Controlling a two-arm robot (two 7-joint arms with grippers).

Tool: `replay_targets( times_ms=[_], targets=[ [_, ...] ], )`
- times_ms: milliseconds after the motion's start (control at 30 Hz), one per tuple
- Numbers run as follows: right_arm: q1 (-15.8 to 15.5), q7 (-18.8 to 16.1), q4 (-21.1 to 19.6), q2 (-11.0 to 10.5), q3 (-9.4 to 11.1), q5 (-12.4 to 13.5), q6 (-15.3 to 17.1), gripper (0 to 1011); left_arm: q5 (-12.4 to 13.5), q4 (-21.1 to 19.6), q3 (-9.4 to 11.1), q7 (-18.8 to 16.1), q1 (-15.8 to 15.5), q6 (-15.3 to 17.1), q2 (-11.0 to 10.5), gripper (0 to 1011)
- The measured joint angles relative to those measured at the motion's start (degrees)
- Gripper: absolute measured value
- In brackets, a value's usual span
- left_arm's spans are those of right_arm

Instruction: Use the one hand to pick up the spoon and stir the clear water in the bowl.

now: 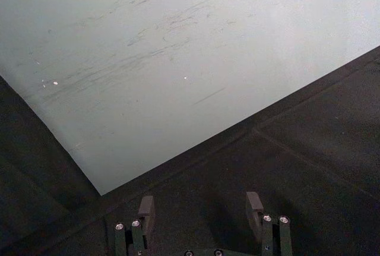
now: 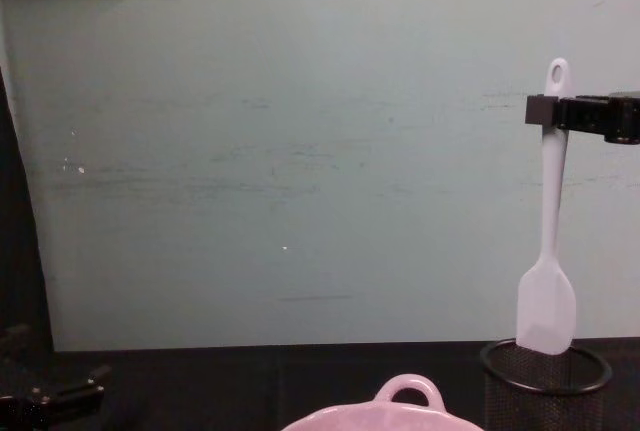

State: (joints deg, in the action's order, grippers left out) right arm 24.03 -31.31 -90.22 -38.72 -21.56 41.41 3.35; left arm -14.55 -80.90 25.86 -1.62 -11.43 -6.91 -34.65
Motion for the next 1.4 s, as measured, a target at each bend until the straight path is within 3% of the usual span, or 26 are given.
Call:
replay_targets(
  times_ms=[567,733,1133,1400],
  targets=[
    [-0.1,0.0,0.2,0.1,0.0,0.1,-0.1,123,0.0,0.0,0.0,0.0,0.0,0.0,0.0,1005],
    [0.5,-0.9,0.3,1.3,-0.5,0.0,0.0,123,0.0,0.0,0.0,0.0,0.0,0.0,0.0,1005],
    [4.9,-3.6,2.9,7.4,-6.3,-2.1,0.3,123,0.0,0.0,0.0,0.0,0.0,0.0,0.0,1005],
    [4.6,-4.9,5.7,9.5,-9.0,-4.0,-1.6,123,0.0,0.0,0.0,0.0,0.0,0.0,0.0,1005]
  ],
)
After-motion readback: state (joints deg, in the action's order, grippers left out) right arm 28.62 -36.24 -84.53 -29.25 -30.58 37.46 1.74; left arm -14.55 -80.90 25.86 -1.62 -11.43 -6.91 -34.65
